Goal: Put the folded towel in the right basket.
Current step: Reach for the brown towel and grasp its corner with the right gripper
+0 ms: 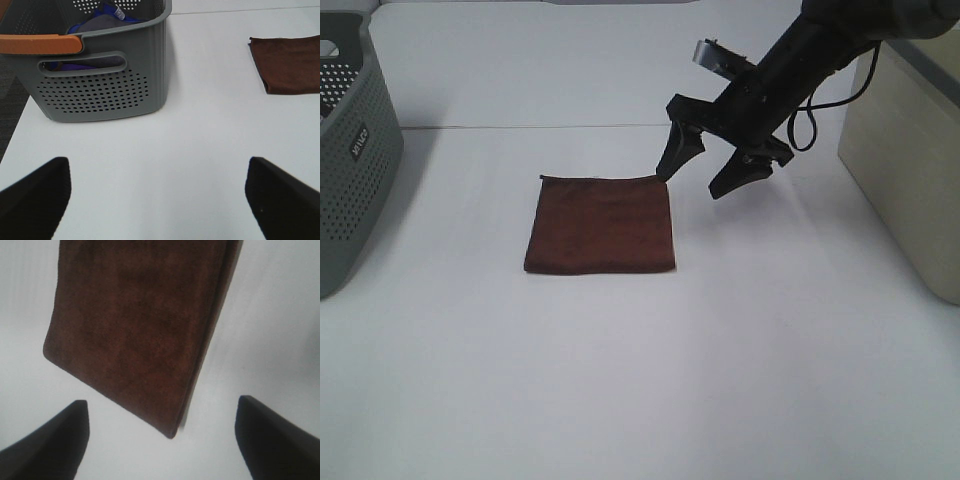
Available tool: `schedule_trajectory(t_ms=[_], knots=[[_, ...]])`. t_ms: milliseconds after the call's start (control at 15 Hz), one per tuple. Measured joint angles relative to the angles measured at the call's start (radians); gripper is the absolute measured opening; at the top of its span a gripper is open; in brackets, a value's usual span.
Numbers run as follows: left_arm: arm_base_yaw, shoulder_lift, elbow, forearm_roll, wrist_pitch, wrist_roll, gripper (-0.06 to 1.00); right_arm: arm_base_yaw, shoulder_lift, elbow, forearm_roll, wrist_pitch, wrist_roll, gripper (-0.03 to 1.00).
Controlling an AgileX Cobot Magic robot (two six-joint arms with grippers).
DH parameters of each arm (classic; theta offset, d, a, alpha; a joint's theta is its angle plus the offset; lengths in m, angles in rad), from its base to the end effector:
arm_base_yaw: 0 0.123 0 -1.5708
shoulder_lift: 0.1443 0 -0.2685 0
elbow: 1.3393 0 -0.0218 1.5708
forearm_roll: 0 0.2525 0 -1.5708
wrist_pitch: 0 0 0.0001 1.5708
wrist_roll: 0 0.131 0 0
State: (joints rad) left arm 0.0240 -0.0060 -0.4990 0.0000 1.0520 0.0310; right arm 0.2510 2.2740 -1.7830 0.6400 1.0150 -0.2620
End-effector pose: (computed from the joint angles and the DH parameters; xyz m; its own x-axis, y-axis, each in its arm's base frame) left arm 0.0487 0.0012 0.2608 -0.4442 0.0203 -0.8957 -0.0102 0.9996 0.0278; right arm 0.4392 0.1812 0.1123 -0.9693 -0.1488 -0.1957 -0.2309 0.8248 0.5161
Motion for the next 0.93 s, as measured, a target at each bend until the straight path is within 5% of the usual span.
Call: schedule_trajectory(t_ms=[667, 933], knots=[[0.0, 0.0, 0.0, 0.0, 0.0, 0.0, 0.88, -0.024, 0.184, -0.055, 0.157, -0.003, -0.044, 0.76], [0.0, 0.0, 0.0, 0.0, 0.0, 0.0, 0.88, 0.058, 0.215, -0.065, 0.22, -0.083, -0.047, 0.66]])
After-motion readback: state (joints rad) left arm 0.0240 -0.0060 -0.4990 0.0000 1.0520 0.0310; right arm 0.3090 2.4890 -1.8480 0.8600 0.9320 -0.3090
